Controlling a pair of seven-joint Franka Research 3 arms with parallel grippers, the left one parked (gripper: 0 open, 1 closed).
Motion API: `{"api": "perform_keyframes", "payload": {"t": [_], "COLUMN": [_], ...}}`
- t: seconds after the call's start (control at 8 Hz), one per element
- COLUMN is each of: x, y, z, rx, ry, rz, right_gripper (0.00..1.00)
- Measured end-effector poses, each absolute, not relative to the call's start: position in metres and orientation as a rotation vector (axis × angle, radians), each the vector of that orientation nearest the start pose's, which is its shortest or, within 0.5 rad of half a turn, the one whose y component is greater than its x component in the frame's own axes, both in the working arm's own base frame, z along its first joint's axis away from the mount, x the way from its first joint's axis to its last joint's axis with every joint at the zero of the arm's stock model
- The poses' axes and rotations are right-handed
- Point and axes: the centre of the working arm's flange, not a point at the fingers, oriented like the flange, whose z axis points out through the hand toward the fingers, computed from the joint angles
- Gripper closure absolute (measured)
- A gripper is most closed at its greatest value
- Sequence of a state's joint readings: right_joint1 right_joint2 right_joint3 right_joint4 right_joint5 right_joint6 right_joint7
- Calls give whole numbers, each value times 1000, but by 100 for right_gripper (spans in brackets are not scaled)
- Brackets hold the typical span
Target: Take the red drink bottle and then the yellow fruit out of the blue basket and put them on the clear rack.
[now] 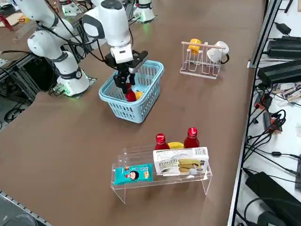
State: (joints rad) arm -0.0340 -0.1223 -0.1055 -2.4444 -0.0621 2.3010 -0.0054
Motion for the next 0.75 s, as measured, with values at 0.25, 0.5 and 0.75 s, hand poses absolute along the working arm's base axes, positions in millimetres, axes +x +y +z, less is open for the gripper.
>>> {"api": "perform_keyframes", "payload": {"t": [0.25,0.5,0.75], "x": [461,461,462], "y": [-66,-65,-65], "z": [345,344,346], "rx": [-3170,-3170,-3170], "ry": [143,143,142], "rz": [40,44,49], "right_gripper": [47,64,64]}}
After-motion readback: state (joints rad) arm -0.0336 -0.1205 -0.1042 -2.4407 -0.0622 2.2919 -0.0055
